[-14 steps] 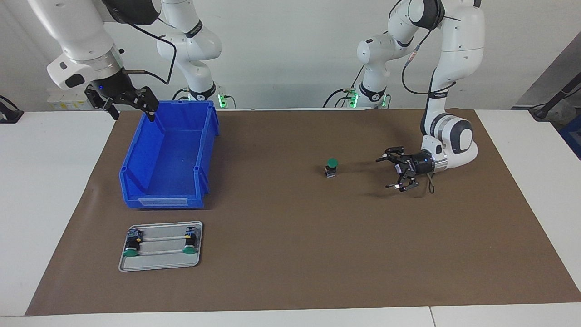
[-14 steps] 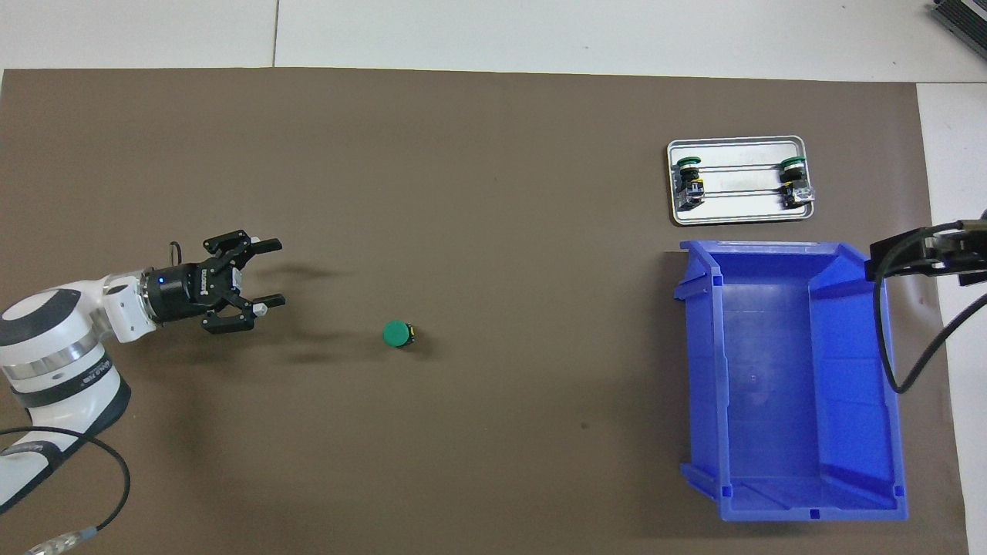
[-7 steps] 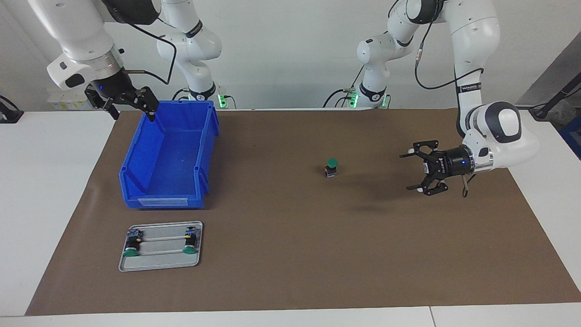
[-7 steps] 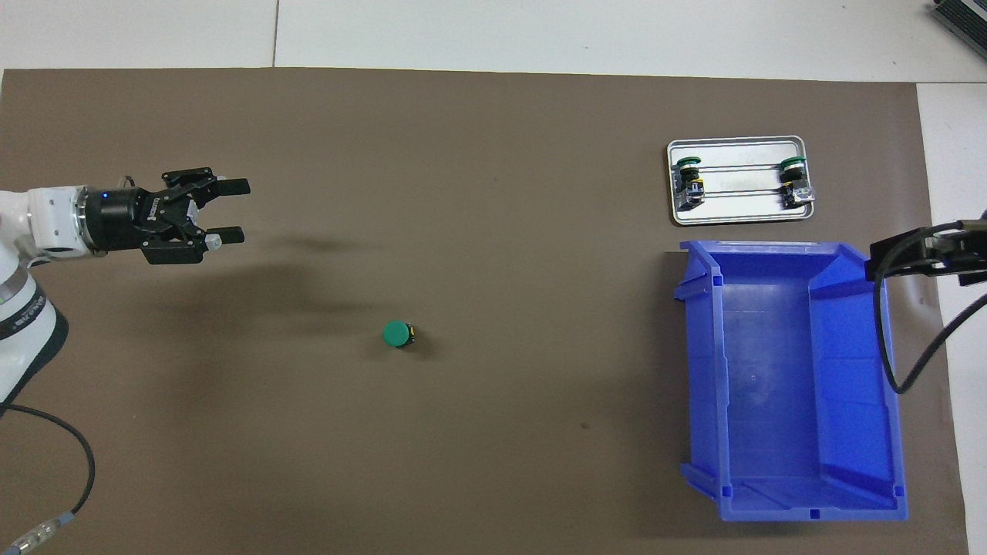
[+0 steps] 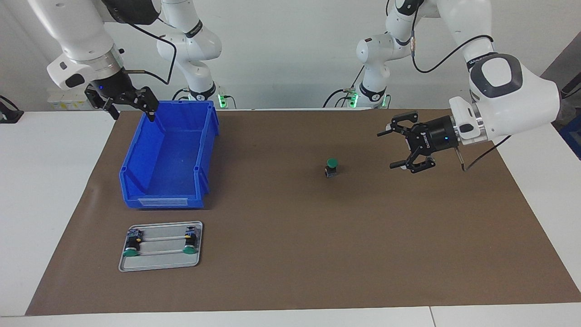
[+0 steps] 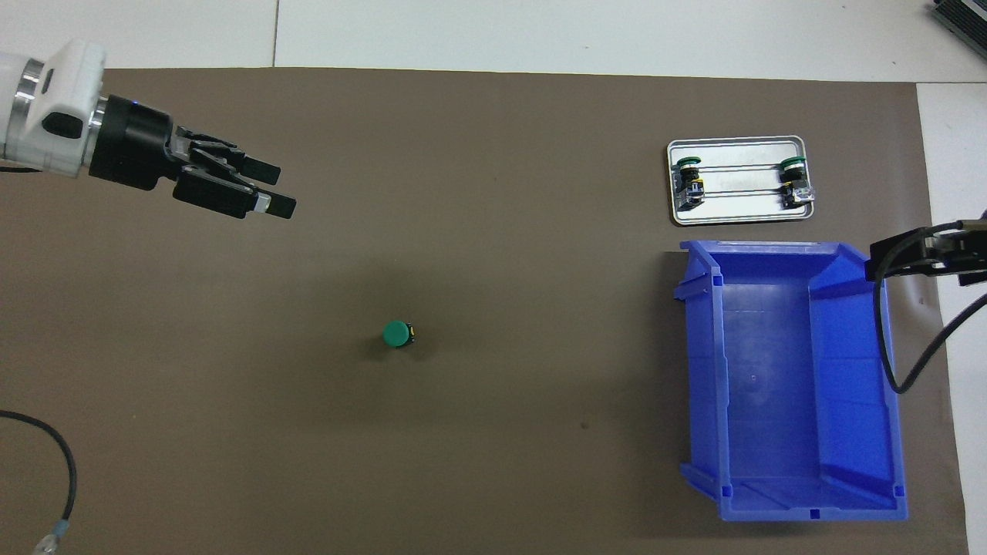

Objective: Place and press button with both arms

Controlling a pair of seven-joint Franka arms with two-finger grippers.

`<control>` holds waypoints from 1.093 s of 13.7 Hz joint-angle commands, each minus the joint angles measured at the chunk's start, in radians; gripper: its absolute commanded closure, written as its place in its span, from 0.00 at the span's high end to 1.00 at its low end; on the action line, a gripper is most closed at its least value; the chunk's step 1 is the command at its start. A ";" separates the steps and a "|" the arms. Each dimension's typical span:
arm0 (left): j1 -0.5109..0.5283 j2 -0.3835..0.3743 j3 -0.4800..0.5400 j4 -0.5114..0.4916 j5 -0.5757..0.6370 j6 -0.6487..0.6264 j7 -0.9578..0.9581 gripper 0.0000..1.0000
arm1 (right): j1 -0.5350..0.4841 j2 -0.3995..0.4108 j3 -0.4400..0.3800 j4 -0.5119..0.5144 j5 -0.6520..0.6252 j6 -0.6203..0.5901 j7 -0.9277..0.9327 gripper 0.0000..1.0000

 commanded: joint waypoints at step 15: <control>-0.389 -0.326 0.004 -0.659 0.647 0.522 -0.928 0.00 | -0.011 -0.023 0.005 -0.024 -0.004 -0.003 -0.007 1.00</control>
